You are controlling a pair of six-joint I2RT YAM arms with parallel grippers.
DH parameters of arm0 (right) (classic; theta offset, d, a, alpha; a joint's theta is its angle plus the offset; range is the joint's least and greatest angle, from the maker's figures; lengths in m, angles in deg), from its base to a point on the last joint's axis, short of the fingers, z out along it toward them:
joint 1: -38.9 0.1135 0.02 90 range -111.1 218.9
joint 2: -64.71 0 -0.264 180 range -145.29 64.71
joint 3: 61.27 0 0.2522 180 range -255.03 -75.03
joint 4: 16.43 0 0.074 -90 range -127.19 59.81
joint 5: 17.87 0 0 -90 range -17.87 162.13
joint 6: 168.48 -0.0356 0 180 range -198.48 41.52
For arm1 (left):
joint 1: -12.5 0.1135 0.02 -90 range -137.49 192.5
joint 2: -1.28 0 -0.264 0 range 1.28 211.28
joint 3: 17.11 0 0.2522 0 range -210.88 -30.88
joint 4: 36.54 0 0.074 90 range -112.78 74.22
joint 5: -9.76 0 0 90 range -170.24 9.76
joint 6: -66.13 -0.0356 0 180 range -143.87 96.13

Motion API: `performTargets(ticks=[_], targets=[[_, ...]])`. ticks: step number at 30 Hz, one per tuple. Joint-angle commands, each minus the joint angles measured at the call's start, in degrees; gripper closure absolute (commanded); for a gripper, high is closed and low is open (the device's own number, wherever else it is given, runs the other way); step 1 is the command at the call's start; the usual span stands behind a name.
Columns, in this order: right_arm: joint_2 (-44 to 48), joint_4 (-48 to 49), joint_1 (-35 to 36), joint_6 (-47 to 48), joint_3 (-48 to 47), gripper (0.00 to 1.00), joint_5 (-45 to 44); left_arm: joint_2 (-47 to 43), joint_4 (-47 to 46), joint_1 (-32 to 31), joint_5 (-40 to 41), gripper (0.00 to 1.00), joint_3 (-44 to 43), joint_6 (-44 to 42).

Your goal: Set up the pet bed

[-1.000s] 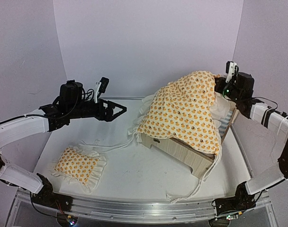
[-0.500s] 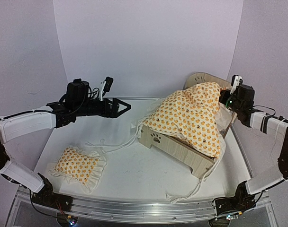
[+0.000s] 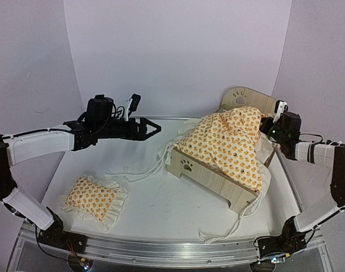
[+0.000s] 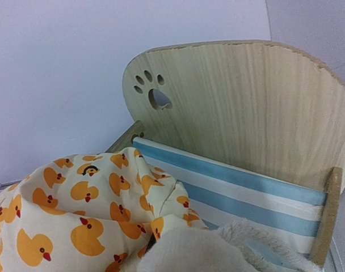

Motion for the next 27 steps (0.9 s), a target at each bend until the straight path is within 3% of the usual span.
performTargets(ticks=[1,3,6,8,9,11,12,15,18,21,24,27], targets=[[-1.0,0.9,1.3,4.6,-2.3,1.0,5.8,2.5,-2.6,0.2,-0.3,0.02,-3.9,1.5],[-2.2,-10.3,1.4,6.5,-8.2,0.99,-0.7,4.1,-2.3,0.3,-0.9,0.02,-5.0,2.2],[-6.3,-27.5,1.4,10.6,-19.2,0.66,-7.9,5.8,-2.3,0.3,-2.2,0.02,-6.1,2.7],[-7.1,-34.4,1.6,13.2,-22.8,0.6,-10.7,6.4,-2.3,0.3,-2.6,0.02,-6.7,2.6],[-6.3,-35.8,2.0,13.4,-23.0,0.64,-14.6,6.7,-2.3,0.3,-2.6,0.02,-6.8,2.5],[-3.2,-34.3,2.3,15.3,-21.1,0.95,-13.2,7.1,-2.3,0.3,-2.6,0.02,-6.9,2.5],[-1.4,-32.5,2.7,16.2,-19.9,1.0,-10.1,7.5,-2.3,0.3,-2.8,0.02,-7.0,2.5],[4.0,-26.9,6.4,20.7,-18.0,1.0,-1.3,8.4,-2.3,0.3,-3.5,0.03,-7.6,2.5],[7.5,-16.9,12.4,25.2,-13.9,1.0,-11.5,8.6,-2.3,0.3,-3.9,0.03,-7.8,2.8],[7.0,-7.6,14.5,27.4,-11.6,1.0,-29.9,8.0,-2.3,0.3,-3.8,0.03,-7.7,2.8],[5.5,3.9,14.5,31.6,-7.7,1.0,-35.5,6.7,-2.3,0.4,-3.3,0.03,-6.9,2.6],[-0.9,5.9,14.1,34.2,-12.2,1.0,-44.2,5.3,-1.9,0.4,-3.0,0.03,-6.1,2.3]])
